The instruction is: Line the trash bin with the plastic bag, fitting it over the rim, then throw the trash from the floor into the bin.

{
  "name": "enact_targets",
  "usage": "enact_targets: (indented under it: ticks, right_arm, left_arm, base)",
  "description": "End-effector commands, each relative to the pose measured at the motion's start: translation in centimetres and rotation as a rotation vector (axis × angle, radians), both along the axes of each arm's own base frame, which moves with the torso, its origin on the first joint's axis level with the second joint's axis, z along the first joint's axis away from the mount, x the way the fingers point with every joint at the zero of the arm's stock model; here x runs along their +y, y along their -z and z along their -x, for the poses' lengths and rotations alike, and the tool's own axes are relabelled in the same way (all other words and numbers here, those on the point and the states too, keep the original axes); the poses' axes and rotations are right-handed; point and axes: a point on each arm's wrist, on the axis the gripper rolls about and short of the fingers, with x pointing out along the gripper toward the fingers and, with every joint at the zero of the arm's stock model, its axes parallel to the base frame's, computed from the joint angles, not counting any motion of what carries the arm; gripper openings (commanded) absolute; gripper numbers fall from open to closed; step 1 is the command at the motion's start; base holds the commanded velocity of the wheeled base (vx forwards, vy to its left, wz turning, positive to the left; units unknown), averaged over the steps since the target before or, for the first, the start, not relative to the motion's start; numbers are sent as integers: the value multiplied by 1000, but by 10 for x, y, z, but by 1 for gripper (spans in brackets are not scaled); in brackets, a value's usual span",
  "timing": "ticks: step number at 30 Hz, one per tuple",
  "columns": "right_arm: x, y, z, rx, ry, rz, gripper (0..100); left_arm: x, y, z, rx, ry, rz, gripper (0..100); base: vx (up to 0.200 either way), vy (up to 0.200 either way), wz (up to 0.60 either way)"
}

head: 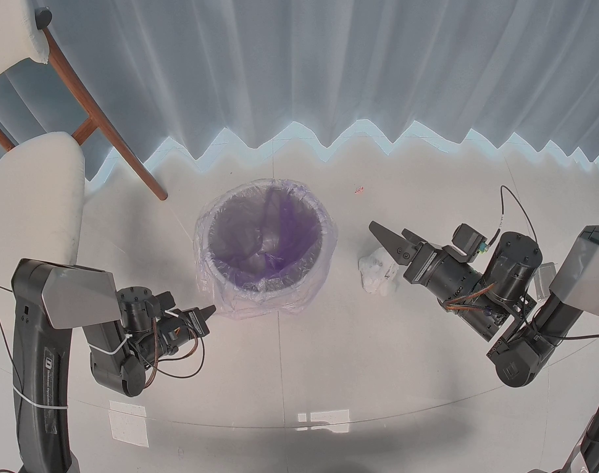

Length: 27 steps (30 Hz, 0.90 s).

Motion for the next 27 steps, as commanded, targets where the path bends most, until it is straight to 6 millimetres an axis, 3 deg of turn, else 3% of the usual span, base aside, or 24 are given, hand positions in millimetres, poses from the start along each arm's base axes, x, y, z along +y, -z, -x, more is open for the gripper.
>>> enact_targets:
  ticks: [1, 15, 27]
  right_arm:
    - [0, 1, 0, -10, -1, -4, 100]
    - [0, 4, -1, 0, 0, 0, 100]
    - [0, 5, -2, 3, 2, 1, 100]
  left_arm:
    - [0, 20, 1, 48, 0, -7, 0]
    - [0, 45, -4, 81, -5, -14, 0]
    - [-3, 34, -5, 67, -38, 0, 0]
  base:
    - [0, 0, 0]
    - [0, 0, 0]
    - [0, 0, 0]
